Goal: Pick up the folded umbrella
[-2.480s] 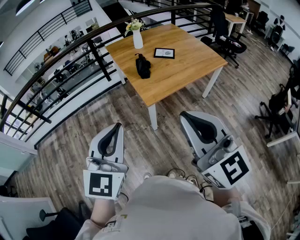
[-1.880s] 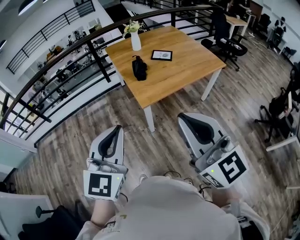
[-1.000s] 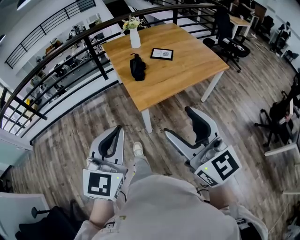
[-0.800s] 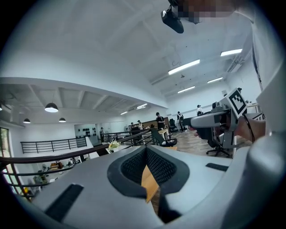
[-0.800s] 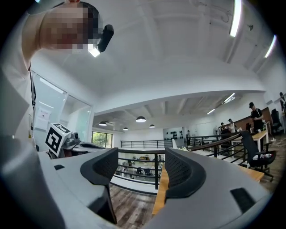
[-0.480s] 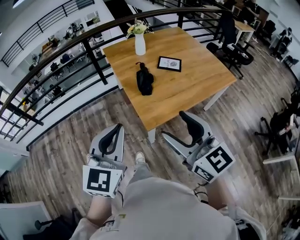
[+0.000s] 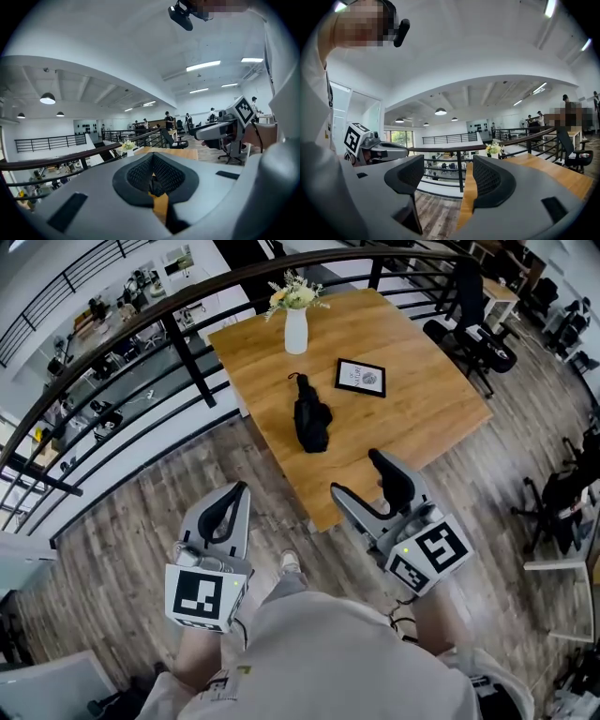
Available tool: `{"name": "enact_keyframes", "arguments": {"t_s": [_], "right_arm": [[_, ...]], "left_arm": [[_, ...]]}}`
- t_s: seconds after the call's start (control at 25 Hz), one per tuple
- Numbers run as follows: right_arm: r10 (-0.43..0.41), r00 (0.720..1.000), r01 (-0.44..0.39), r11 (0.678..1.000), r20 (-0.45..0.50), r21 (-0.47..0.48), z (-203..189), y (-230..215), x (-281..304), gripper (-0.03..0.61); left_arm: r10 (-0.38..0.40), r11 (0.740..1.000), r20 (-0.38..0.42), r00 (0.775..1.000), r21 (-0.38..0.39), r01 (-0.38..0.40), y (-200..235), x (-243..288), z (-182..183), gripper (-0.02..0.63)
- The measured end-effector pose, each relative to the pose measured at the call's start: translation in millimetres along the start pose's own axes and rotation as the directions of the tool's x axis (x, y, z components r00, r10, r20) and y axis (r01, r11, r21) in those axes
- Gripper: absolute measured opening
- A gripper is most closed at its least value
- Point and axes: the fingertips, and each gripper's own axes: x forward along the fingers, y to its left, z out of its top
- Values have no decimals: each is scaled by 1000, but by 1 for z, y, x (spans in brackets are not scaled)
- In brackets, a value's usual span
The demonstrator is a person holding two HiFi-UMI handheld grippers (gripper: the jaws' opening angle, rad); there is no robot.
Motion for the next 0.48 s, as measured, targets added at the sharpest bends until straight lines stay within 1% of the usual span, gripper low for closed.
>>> {"name": "enact_keyframes", "arguments": {"t_s": [0.2,0.32,0.48], "right_arm": [[23,996,-24,1000,-89,-11,-15,-12,73,334],[32,994,-33,999,-109,-8,-21,-18,112,334],[52,989,-50,999,-140,14,-34,-24,142,334]], "left_arm": [[-49,998,-80,996,-55,44,38,37,-19,17],[-73,996,-109,991,-67,66,57,58,-37,17],[-60,993,-124,990,-108,46,78,72,-54,17]]}}
